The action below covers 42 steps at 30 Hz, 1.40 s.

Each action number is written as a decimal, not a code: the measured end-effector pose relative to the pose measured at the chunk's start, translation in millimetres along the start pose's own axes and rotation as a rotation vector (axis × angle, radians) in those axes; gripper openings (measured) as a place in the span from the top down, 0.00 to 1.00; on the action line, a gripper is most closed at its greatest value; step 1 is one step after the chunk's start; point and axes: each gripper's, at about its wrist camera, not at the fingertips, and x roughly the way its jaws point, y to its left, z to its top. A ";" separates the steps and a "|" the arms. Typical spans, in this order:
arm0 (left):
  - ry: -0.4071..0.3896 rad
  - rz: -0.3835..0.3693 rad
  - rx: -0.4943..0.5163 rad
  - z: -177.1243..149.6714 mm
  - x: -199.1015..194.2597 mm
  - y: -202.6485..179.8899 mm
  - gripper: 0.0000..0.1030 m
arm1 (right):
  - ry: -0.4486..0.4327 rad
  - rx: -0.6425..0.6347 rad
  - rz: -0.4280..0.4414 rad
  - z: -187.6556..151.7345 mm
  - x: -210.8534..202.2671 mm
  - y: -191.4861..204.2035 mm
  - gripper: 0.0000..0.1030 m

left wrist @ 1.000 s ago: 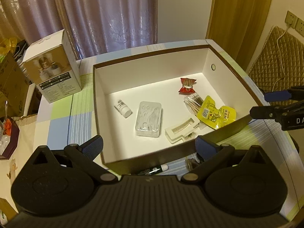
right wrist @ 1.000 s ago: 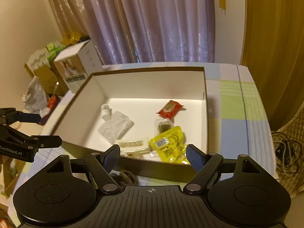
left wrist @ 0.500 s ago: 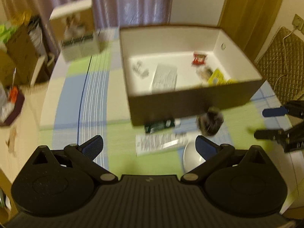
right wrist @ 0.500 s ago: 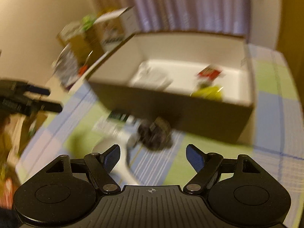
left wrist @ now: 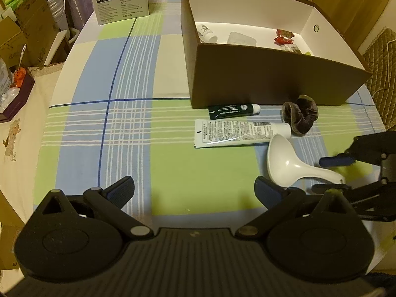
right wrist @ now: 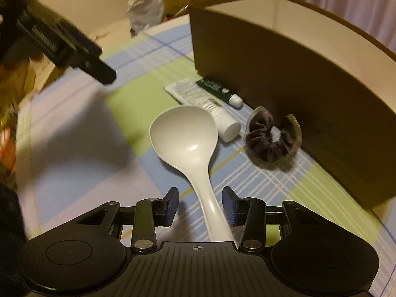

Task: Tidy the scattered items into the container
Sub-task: 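Grasp the white ladle by its handle with the right tool, then grasp the white tube with the left tool while the right tool holds the ladle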

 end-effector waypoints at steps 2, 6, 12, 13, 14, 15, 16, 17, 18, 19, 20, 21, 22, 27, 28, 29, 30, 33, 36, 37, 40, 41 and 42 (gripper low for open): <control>-0.004 -0.001 0.011 -0.9 0.3 -0.2 0.01 | -0.004 -0.016 0.002 -0.3 5.1 0.5 0.55; -0.006 -0.008 0.039 -3.5 2.0 -2.3 0.01 | 0.012 -0.043 -0.005 -2.0 10.7 2.8 0.75; -0.011 0.003 0.152 -10.6 8.2 -15.6 0.02 | 0.023 -0.034 -0.015 -11.9 1.5 6.1 0.82; -0.018 -0.007 0.175 -12.3 8.8 -18.6 0.02 | 0.024 -0.014 -0.020 -15.4 -1.3 4.9 0.82; -0.028 -0.020 0.201 -14.3 9.4 -22.3 0.02 | 0.024 0.010 -0.027 -20.2 -5.5 3.0 0.82; -0.038 -0.034 0.228 -16.0 10.2 -26.1 0.03 | 0.027 0.033 -0.038 -26.0 -9.7 1.0 0.82; -0.050 -0.048 0.259 -17.5 11.4 -30.2 0.04 | 0.029 0.055 -0.052 -31.3 -13.8 -0.7 0.82; -0.062 -0.059 0.286 -18.4 12.4 -34.0 0.06 | 0.030 0.083 -0.068 -37.6 -18.5 -3.4 0.82; -0.077 -0.073 0.321 -18.6 13.9 -38.8 0.09 | 0.033 0.114 -0.083 -44.0 -23.3 -6.8 0.82; -0.091 -0.087 0.359 -18.1 16.1 -43.9 0.11 | 0.035 0.145 -0.095 -49.4 -27.8 -10.3 0.82; -0.102 -0.099 0.396 -17.3 18.3 -48.9 0.14 | 0.036 0.181 -0.109 -55.8 -32.8 -14.1 0.82; -0.117 -0.111 0.440 -15.6 21.1 -54.8 0.16 | 0.036 0.215 -0.122 -62.4 -37.5 -17.9 0.82; -0.131 -0.119 0.487 -13.3 24.4 -61.1 0.17 | 0.036 0.242 -0.134 -67.4 -41.8 -20.5 0.82; -0.187 -0.136 0.747 -0.6 41.5 -94.4 0.26 | 0.020 0.355 -0.188 -86.5 -58.1 -28.0 0.82; -0.198 -0.141 0.790 1.5 44.8 -99.7 0.26 | 0.017 0.369 -0.195 -87.5 -59.9 -28.1 0.82; -0.206 -0.148 0.830 3.2 48.0 -104.6 0.26 | 0.013 0.384 -0.200 -89.1 -61.7 -28.0 0.82; -0.206 -0.155 0.862 4.6 51.5 -108.4 0.26 | 0.008 0.397 -0.205 -91.0 -64.1 -26.7 0.82; -0.193 -0.149 0.952 8.4 65.9 -118.7 0.26 | -0.005 0.433 -0.217 -92.9 -61.6 -25.8 0.82; -0.168 -0.140 0.989 12.9 79.6 -121.3 0.30 | -0.014 0.464 -0.225 -95.3 -60.5 -23.4 0.82; -0.156 -0.145 0.985 15.0 82.8 -120.0 0.31 | -0.018 0.474 -0.226 -96.3 -60.1 -23.1 0.82; -0.118 -0.191 0.949 21.6 90.9 -114.7 0.43 | -0.024 0.502 -0.224 -97.9 -59.0 -24.1 0.82; -0.104 -0.209 0.928 23.7 92.0 -112.6 0.45 | -0.024 0.507 -0.223 -98.2 -59.8 -24.2 0.82; -0.093 -0.215 0.906 25.3 92.9 -110.5 0.47 | -0.023 0.510 -0.222 -98.2 -59.7 -24.4 0.82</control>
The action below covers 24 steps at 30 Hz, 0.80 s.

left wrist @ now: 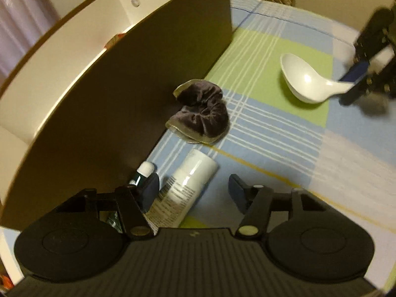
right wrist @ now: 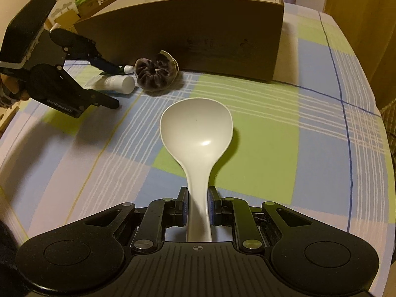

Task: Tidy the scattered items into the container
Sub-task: 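Grasp the white tube with the left tool while the right tool holds the ladle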

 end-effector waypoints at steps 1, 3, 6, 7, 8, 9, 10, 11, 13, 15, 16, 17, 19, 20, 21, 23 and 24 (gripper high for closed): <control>0.003 -0.005 -0.020 -0.9 -0.8 1.6 0.49 | 0.001 0.002 0.001 0.0 0.0 -0.2 0.82; 0.012 -0.025 -0.072 -4.8 -1.9 4.2 0.54 | 0.002 0.004 0.001 -0.1 -1.1 -0.6 0.82; 0.040 -0.042 -0.178 -12.9 -4.3 7.9 0.56 | 0.002 0.009 0.002 -0.1 -1.8 -1.3 0.82; 0.052 -0.043 -0.217 -15.9 -6.3 7.2 0.56 | 0.001 0.008 0.001 -0.1 -2.0 -1.4 0.82; 0.063 -0.044 -0.256 -19.1 -8.1 7.2 0.56 | 0.001 0.008 0.001 0.0 -2.1 -1.3 0.82; 0.072 -0.042 -0.290 -22.3 -9.4 8.0 0.56 | 0.000 0.008 0.000 0.5 -2.0 -1.2 0.82; 0.079 -0.039 -0.321 -26.1 -11.4 7.7 0.56 | 0.000 0.008 0.000 1.4 -1.0 -1.1 0.82; 0.084 -0.035 -0.347 -29.4 -13.5 6.5 0.56 | 0.000 0.007 -0.001 2.0 -0.5 -1.1 0.82; 0.088 -0.020 -0.375 -35.3 -17.5 1.8 0.56 | 0.000 0.003 -0.003 2.8 -0.2 -0.9 0.82; 0.087 -0.009 -0.380 -38.7 -19.7 -1.9 0.55 | 0.000 -0.002 -0.004 4.2 0.9 -0.5 0.82; 0.085 -0.003 -0.371 -38.0 -18.8 -3.9 0.52 | -0.001 -0.004 -0.004 5.0 1.2 -0.4 0.82; 0.089 0.010 -0.360 -36.1 -17.2 -3.8 0.42 | -0.001 -0.005 -0.003 5.8 1.5 -0.3 0.82; 0.103 0.034 -0.348 -35.3 -14.8 0.7 0.31 | 0.001 -0.008 -0.004 7.5 1.9 0.0 0.82; 0.104 0.033 -0.351 -34.8 -13.7 3.3 0.30 | 0.002 -0.010 -0.006 8.0 2.1 0.6 0.82; 0.106 0.031 -0.364 -34.5 -12.9 5.7 0.30 | 0.002 -0.013 -0.008 8.2 2.1 1.2 0.81; 0.104 0.024 -0.405 -34.7 -12.3 9.1 0.30 | -0.001 -0.016 -0.011 7.9 2.2 1.9 0.81; 0.098 0.022 -0.431 -34.9 -11.2 10.9 0.31 | -0.004 -0.014 -0.011 7.5 2.2 2.0 0.81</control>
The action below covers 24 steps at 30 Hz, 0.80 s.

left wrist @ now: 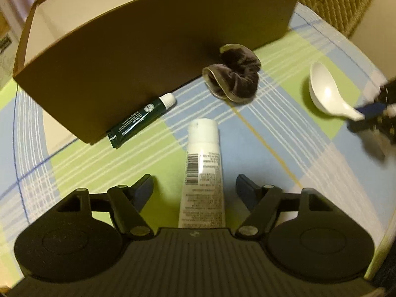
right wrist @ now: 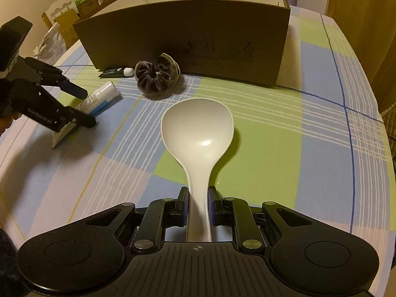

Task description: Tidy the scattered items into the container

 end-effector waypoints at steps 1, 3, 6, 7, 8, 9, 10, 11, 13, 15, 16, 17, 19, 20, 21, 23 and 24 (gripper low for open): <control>-0.009 0.001 -0.026 0.6 0.7 1.1 0.31 | -0.002 0.003 0.001 -0.3 0.0 -0.1 0.81; -0.030 0.015 -0.056 2.1 0.5 0.0 0.31 | -0.005 0.005 0.003 -0.2 0.0 -0.3 0.81; -0.071 0.019 -0.072 3.4 -2.4 -5.8 0.48 | -0.004 0.000 0.002 0.6 0.9 0.7 0.81; -0.079 0.018 -0.072 2.8 -4.2 -8.8 0.52 | -0.004 -0.003 0.002 0.7 1.2 0.9 0.81; -0.085 0.015 -0.072 2.4 -4.9 -11.3 0.61 | -0.005 -0.004 0.003 0.7 1.3 0.9 0.81; -0.089 0.016 -0.072 1.3 -6.0 -13.9 0.65 | -0.005 -0.003 0.004 0.5 1.2 0.6 0.81; -0.091 0.021 -0.074 -0.6 -7.4 -16.4 0.67 | -0.006 -0.003 0.006 0.4 1.1 0.3 0.81; -0.092 0.021 -0.080 -2.9 -9.0 -18.1 0.71 | -0.007 -0.002 0.007 0.2 1.0 0.1 0.81; -0.085 0.023 -0.100 -8.3 -13.1 -21.6 0.74 | -0.008 -0.002 0.010 -0.2 0.8 -0.3 0.81; -0.073 0.028 -0.122 -14.2 -17.8 -28.3 0.74 | -0.009 -0.004 0.012 -0.5 0.6 -0.4 0.81; -0.066 0.032 -0.127 -18.4 -20.8 -31.5 0.74 | -0.009 -0.004 0.013 -0.5 0.5 -0.3 0.81; -0.059 0.032 -0.131 -23.1 -23.0 -34.0 0.74 | -0.009 -0.003 0.013 -0.5 0.5 -0.3 0.81; -0.050 0.024 -0.144 -29.1 -27.0 -40.3 0.74 | -0.010 -0.004 0.011 -0.5 0.6 -0.4 0.81; -0.047 0.021 -0.155 -32.0 -28.8 -42.1 0.74 | -0.010 -0.006 0.008 -0.2 0.9 0.0 0.81; -0.047 0.019 -0.163 -33.3 -29.9 -42.1 0.73 | -0.010 -0.009 0.005 0.6 1.6 0.4 0.81; -0.047 0.017 -0.180 -31.3 -27.9 -39.6 0.67 | -0.007 -0.017 0.000 3.5 3.7 1.5 0.81; -0.046 0.015 -0.195 -29.1 -27.0 -37.6 0.60 | -0.005 -0.019 -0.003 5.1 4.6 1.8 0.81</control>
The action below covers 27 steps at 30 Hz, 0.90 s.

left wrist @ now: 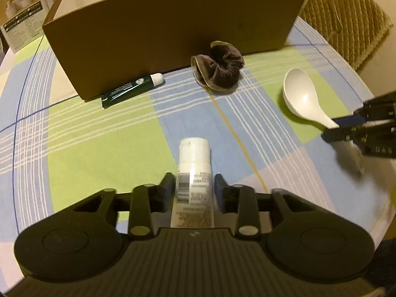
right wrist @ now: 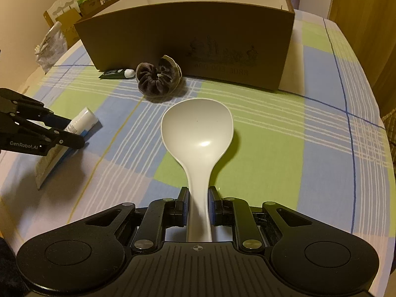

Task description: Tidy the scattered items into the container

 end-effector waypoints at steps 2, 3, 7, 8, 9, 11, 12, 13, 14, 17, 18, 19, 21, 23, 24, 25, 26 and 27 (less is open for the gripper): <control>0.001 0.014 -0.019 5.9 4.5 1.7 0.56 | 0.001 -0.006 -0.008 3.3 2.2 1.3 0.81; -0.001 0.020 -0.019 8.2 7.7 1.3 0.55 | 0.000 -0.010 -0.011 4.8 3.5 2.1 0.81; -0.004 0.029 -0.009 12.7 11.6 -1.8 0.47 | -0.008 -0.006 -0.021 8.8 7.1 4.4 0.81; -0.005 0.036 0.001 12.1 11.7 -3.6 0.46 | -0.010 -0.005 -0.025 9.4 7.8 4.9 0.81; -0.007 0.046 0.013 11.1 11.5 -5.8 0.46 | -0.011 -0.003 -0.028 10.0 8.3 5.4 0.81; -0.006 0.052 0.023 8.2 8.3 -7.5 0.45 | -0.015 0.004 -0.028 10.8 8.9 6.3 0.36; -0.006 0.051 0.021 7.3 7.7 -8.2 0.45 | -0.016 0.009 -0.043 10.7 9.6 7.3 0.13; -0.005 0.050 0.020 6.4 6.9 -8.3 0.45 | -0.029 0.006 -0.063 9.3 9.6 9.0 0.04; -0.004 0.049 0.020 5.3 6.3 -8.3 0.45 | -0.039 -0.006 -0.056 7.8 9.4 10.5 0.05; -0.003 0.048 0.021 3.2 5.0 -8.0 0.45 | -0.011 -0.002 -0.060 4.2 16.7 11.3 0.05; -0.002 0.048 0.020 2.6 4.4 -8.2 0.45 | -0.017 0.006 -0.061 2.9 17.6 10.6 0.05; -0.002 0.048 0.020 2.2 3.4 -8.4 0.45 | -0.028 0.013 -0.061 2.3 17.5 10.0 0.05; -0.006 0.048 0.016 1.5 3.0 -8.4 0.45 | -0.036 0.026 -0.060 2.8 17.5 8.4 0.05; -0.010 0.048 0.020 0.5 2.6 -9.2 0.45 | -0.050 0.019 -0.072 3.9 17.7 8.2 0.15; -0.011 0.047 0.019 0.6 2.9 -9.5 0.45 | -0.055 0.007 -0.086 4.9 17.8 8.8 0.18; -0.012 0.046 0.019 0.9 3.1 -9.9 0.45 | -0.057 0.000 -0.094 6.7 18.0 9.3 0.25; -0.013 0.045 0.022 1.1 3.4 -10.6 0.44 | -0.060 0.003 -0.097 8.3 17.7 9.1 0.32; -0.015 0.043 0.027 1.3 3.7 -11.6 0.44 | -0.063 0.007 -0.101 9.5 16.8 8.8 0.37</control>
